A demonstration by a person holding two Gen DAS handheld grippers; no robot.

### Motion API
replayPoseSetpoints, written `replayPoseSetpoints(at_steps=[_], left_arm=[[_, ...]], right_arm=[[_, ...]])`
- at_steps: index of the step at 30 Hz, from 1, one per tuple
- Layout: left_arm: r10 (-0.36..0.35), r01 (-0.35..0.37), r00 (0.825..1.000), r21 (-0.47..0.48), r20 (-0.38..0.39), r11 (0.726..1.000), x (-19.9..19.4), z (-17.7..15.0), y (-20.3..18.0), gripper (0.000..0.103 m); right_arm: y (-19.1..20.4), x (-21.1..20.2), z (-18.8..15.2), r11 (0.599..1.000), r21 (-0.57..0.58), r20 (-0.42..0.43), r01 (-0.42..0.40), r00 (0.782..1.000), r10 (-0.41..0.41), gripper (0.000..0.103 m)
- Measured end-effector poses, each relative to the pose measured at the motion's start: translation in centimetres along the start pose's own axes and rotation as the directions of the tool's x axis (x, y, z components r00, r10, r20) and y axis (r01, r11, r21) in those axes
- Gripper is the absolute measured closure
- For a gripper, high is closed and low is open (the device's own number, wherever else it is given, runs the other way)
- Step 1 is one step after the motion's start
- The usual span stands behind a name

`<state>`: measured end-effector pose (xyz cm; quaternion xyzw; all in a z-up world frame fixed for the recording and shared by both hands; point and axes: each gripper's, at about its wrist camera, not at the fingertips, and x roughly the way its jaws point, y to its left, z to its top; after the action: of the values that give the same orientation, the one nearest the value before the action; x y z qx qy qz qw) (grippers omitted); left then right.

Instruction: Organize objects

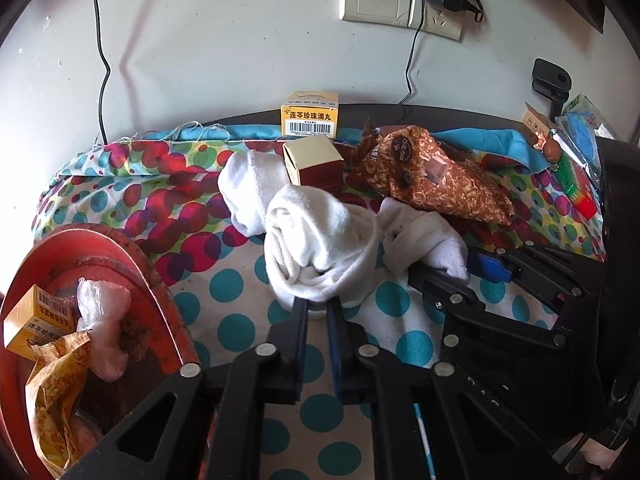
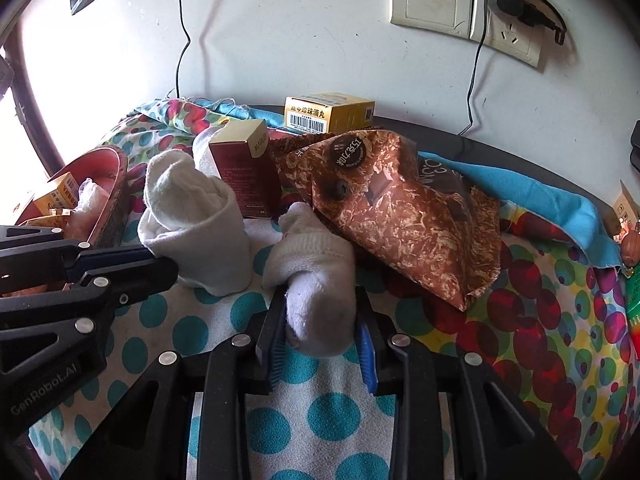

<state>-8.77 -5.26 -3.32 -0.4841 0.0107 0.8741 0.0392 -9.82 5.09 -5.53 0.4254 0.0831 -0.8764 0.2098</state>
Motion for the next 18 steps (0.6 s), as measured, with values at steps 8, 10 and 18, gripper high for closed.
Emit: replayPoseSetpoints(at_steps=[8,10,18], left_arm=[[-0.036,0.036,0.999,-0.011,0.013,0.999,-1.5,-0.2,0.6,0.103],[-0.050,0.051,0.998,-0.015,0.026,0.999,-2.1,0.0,1.1,0.103],[-0.073,0.076,0.997,-0.103,0.026,0.992,-2.7,0.4,4.5,0.103]], right_arm=[[0.0,-0.1,0.0,1.000,-0.009,-0.001,0.004,1.000,-0.004,0.071],[0.1,-0.1,0.0,1.000,-0.015,-0.001,0.013,1.000,-0.013,0.071],[-0.1,-0.1,0.1,1.000,-0.010,-0.002,0.010,1.000,-0.010,0.070]])
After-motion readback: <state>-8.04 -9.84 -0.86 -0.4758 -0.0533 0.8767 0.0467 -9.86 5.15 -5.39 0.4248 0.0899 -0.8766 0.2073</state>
